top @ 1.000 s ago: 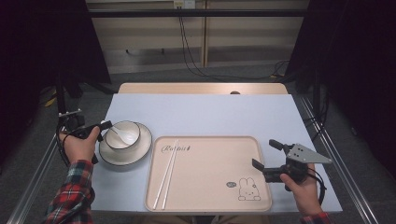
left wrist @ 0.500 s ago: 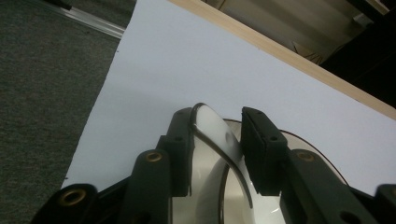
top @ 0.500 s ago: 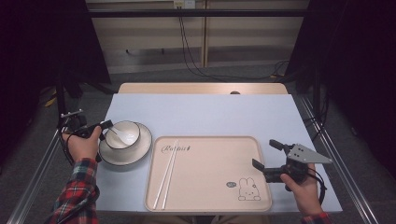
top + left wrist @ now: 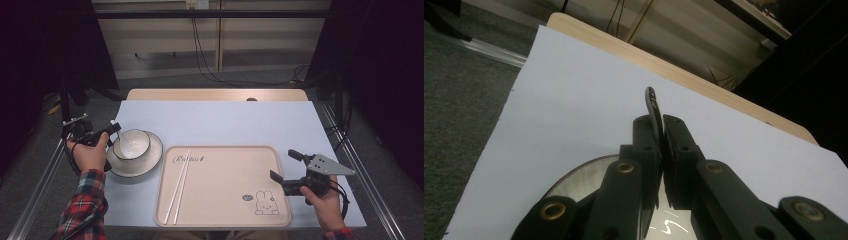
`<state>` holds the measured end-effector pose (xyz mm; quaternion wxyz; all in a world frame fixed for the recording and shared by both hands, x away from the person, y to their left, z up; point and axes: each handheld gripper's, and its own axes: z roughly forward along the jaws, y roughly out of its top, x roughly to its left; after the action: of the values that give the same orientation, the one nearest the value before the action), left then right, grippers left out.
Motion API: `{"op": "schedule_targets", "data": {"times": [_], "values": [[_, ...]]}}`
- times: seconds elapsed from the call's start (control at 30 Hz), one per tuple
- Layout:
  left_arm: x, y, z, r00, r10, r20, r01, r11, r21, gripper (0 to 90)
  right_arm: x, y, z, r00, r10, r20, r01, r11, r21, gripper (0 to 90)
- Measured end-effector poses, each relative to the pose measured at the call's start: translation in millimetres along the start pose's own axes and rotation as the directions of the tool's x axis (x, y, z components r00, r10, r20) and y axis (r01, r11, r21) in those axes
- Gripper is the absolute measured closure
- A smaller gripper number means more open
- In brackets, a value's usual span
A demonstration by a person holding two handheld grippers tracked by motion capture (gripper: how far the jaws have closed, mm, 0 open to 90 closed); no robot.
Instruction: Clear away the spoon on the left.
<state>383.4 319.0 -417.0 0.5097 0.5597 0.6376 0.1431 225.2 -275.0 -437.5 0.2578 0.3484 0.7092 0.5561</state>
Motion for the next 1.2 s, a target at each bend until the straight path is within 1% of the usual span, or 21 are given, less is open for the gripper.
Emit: {"op": "schedule_targets", "data": {"times": [0.1,0.13,0.17,0.4,0.43,0.47,0.5,0.53,0.63,0.67,0.7,0.77,0.8,0.83,0.9,0.93,0.97,1.03,1.07,1.17,1.2], "values": [[-4.7,0.9,-1.2,0.9997,-0.003,0.025,0.003,0.9998,-0.022,85.8,0.1,0.1,0.1,1.0000,-0.001,-0.001,0.001,1.000,-0.001,3.8],[-6.8,2.1,-2.4,0.9989,0.005,0.046,-0.004,0.9997,-0.026,85.8,0.2,0.1,0.1,1.0000,-0.001,-0.001,0.001,1.000,0.000,3.8],[-9.5,3.0,-2.9,0.9993,0.010,0.035,-0.008,0.9992,-0.040,85.8,0.2,0.1,0.2,1.0000,-0.002,0.000,0.002,1.000,0.000,3.8],[-24.0,12.4,-10.5,0.9953,0.049,0.084,-0.043,0.9964,-0.073,85.8,0.1,0.0,0.5,1.0000,-0.003,0.003,0.003,1.000,-0.002,3.8],[-30.6,15.5,-13.8,0.9922,0.073,0.101,-0.065,0.9947,-0.080,85.8,0.0,0.1,0.4,1.0000,-0.006,0.005,0.006,1.000,-0.003,3.8],[-30.6,15.5,-13.8,0.9922,0.073,0.101,-0.065,0.9947,-0.080,85.8,0.0,0.1,0.4,1.0000,-0.006,0.005,0.006,1.000,-0.003,3.8],[-35.7,16.8,-14.9,0.9902,0.070,0.121,-0.059,0.9944,-0.088,85.8,0.1,0.0,0.4,1.0000,-0.004,0.004,0.004,1.000,-0.003,3.7],[-42.3,18.6,-16.8,0.9862,0.085,0.142,-0.072,0.9932,-0.091,85.8,0.0,0.1,0.4,1.0000,-0.007,0.006,0.007,1.000,-0.005,3.7],[-54.1,21.6,-19.5,0.9781,0.113,0.175,-0.098,0.9912,-0.088,85.8,0.2,0.1,0.4,1.0000,-0.006,0.007,0.006,1.000,-0.006,3.7],[-54.1,21.6,-19.5,0.9781,0.113,0.175,-0.098,0.9912,-0.088,85.8,0.2,0.1,0.4,1.0000,-0.006,0.007,0.006,1.000,-0.006,3.7],[-62.5,23.3,-21.1,0.9735,0.121,0.194,-0.105,0.9904,-0.090,85.8,0.3,0.0,0.5,0.9999,-0.008,0.009,0.008,1.000,-0.007,3.5],[-69.8,23.8,-21.5,0.9641,0.104,0.244,-0.089,0.9934,-0.073,85.8,0.2,0.2,0.5,0.9999,-0.011,0.009,0.011,1.000,-0.010,3.5],[-69.8,23.8,-21.5,0.9641,0.104,0.244,-0.089,0.9934,-0.073,85.8,0.1,0.3,0.2,0.9998,-0.013,0.012,0.013,1.000,-0.011,3.5],[-76.6,23.7,-21.4,0.9531,0.096,0.287,-0.085,0.9951,-0.050,85.8,0.3,0.3,0.4,0.9999,-0.010,0.011,0.010,1.000,-0.017,3.4],[-83.4,22.5,-20.5,0.9457,0.098,0.310,-0.092,0.9951,-0.035,85.8,0.4,0.4,0.1,0.9999,-0.007,0.013,0.007,1.000,-0.018,3.2],[-87.0,21.8,-20.2,0.9371,0.112,0.331,-0.115,0.9933,-0.009,85.8,0.2,0.3,0.2,0.9999,-0.008,0.013,0.009,1.000,-0.018,3.2],[-90.1,20.6,-19.3,0.9341,0.101,0.342,-0.109,0.9940,0.003,85.8,0.0,0.2,-0.2,0.9999,-0.007,0.013,0.007,1.000,-0.013,3.2],[-96.6,17.5,-16.2,0.9155,0.087,0.393,-0.116,0.9920,0.050,85.8,0.0,0.3,0.1,0.9999,-0.009,0.010,0.009,1.000,-0.015,3.2],[-98.5,16.4,-15.1,0.9096,0.082,0.407,-0.117,0.9911,0.063,85.8,0.0,0.3,0.3,0.9999,-0.011,0.012,0.011,1.000,-0.018,3.3],[-106.2,11.7,-11.2,0.8958,0.084,0.436,-0.146,0.9832,0.110,85.8,0.4,0.3,0.2,0.9999,-0.004,0.010,0.004,1.000,-0.017,3.3],[-106.2,11.7,-11.2,0.8958,0.084,0.436,-0.146,0.9832,0.110,85.8,0.4,0.3,0.2,0.9999,-0.004,0.010,0.004,1.000,-0.017,3.3]]}}
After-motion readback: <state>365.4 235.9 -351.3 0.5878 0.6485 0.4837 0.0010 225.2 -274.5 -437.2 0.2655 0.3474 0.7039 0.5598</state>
